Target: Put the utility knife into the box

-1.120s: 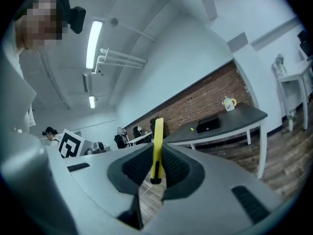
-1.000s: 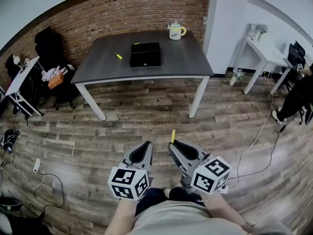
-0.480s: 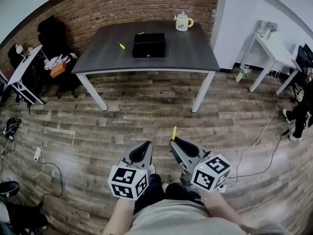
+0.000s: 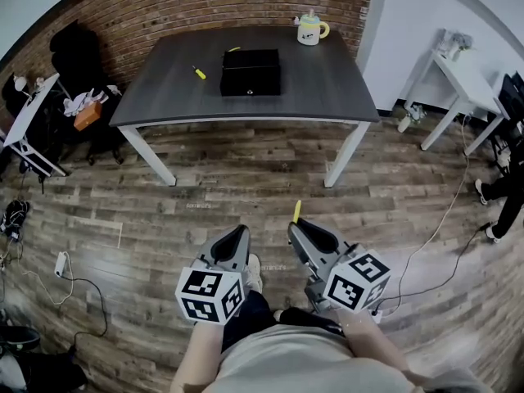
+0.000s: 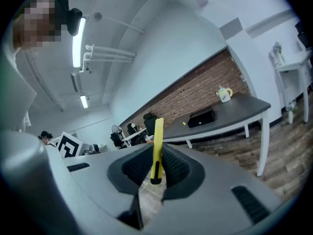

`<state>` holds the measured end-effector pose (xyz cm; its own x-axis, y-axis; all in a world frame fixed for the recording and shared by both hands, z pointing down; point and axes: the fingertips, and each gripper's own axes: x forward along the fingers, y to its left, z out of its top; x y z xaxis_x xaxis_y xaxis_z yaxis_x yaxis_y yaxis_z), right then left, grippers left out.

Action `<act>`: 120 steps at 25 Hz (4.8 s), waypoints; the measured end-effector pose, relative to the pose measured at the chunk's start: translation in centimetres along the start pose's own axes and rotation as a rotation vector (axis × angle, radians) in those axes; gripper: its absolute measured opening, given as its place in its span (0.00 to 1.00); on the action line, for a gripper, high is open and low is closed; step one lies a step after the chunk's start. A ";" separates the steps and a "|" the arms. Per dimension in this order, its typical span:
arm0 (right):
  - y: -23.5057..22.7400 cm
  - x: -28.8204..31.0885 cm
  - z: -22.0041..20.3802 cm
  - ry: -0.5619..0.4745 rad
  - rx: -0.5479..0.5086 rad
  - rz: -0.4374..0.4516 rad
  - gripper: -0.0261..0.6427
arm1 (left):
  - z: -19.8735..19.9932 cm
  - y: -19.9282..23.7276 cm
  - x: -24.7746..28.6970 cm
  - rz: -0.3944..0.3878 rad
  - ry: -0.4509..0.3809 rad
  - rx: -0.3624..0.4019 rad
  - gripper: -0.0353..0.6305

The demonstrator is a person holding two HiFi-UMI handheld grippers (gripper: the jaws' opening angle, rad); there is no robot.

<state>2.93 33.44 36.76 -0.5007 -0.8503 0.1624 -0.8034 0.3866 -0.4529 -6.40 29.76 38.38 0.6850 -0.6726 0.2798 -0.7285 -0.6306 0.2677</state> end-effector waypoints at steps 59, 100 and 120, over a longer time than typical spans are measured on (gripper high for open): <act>-23.3 36.0 20.2 0.032 0.005 0.033 0.13 | 18.7 23.6 33.9 0.002 -0.005 -0.043 0.09; -32.4 47.8 21.3 0.321 -0.159 0.071 0.13 | 20.5 33.1 42.1 0.095 0.035 -0.174 0.09; -34.5 51.6 13.7 0.905 -0.701 0.150 0.13 | 18.0 37.3 43.4 0.085 0.069 -0.269 0.09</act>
<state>9.21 -28.65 48.78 -0.4263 -0.3215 0.8455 -0.5766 0.8168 0.0198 -3.89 -29.97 43.95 0.6270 -0.6846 0.3716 -0.7624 -0.4416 0.4730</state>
